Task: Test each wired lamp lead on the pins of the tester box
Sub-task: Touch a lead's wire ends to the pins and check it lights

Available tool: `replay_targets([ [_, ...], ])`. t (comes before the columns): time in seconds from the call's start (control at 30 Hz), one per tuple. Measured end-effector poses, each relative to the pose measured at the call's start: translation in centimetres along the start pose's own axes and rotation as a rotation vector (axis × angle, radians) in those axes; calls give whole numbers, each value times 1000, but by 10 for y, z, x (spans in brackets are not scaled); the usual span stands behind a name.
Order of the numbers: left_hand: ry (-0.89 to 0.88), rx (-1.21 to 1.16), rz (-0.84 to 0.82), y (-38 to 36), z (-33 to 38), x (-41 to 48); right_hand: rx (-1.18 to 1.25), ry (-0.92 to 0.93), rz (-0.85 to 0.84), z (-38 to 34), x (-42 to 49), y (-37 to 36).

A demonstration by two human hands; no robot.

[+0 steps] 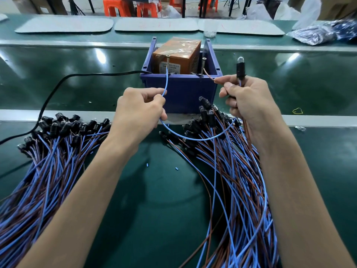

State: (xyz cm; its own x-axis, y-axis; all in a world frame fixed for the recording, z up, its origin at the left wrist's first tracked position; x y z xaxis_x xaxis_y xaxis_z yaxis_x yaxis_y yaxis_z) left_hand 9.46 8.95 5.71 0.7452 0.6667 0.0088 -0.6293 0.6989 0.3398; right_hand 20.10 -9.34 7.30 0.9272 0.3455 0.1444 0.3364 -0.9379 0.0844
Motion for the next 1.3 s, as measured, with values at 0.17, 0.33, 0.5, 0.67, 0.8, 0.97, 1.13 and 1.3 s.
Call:
replay_targets([
  [0.17, 2, 6, 1, 0, 1, -1, -11, -1, -15, -1, -2, -1],
  [0.33, 5, 16, -2, 0, 2, -3, -9, -2, -20, -1, -2, -2],
  [0.5, 4, 38, 4, -1, 3, -5, -15, -1, -24, -1, -2, -2],
  [0.67, 10, 49, 12, 0, 3, -6, -16, 13, -19, -1, -2, -1],
  [0.8, 13, 49, 6, -1, 3, -7, -31, 13, -19, -1, -2, 0],
  [0.97, 20, 46, 1, 1, 5, -8, -31, 4, -23, -1, -3, 0],
  [1.13, 57, 120, -53, 1, 8, -11, -10, -19, -18, -3, -6, 0],
  [1.3, 109, 614, -219, 13, 11, -19, -138, -26, -202, -9, -13, -14],
])
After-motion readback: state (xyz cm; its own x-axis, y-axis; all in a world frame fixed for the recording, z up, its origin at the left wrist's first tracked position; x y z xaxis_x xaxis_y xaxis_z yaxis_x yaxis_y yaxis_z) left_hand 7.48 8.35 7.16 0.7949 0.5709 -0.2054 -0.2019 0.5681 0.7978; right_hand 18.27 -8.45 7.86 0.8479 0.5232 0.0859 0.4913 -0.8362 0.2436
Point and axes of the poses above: each hand's wrist, its own x-axis towards the middle knuckle, its own y-axis out of the back of the hand, z = x × y, the point moved 7 cm from there along x, towards the middle knuckle, and after that the axes turned 8 degrees about y, right-handed, at the moved point
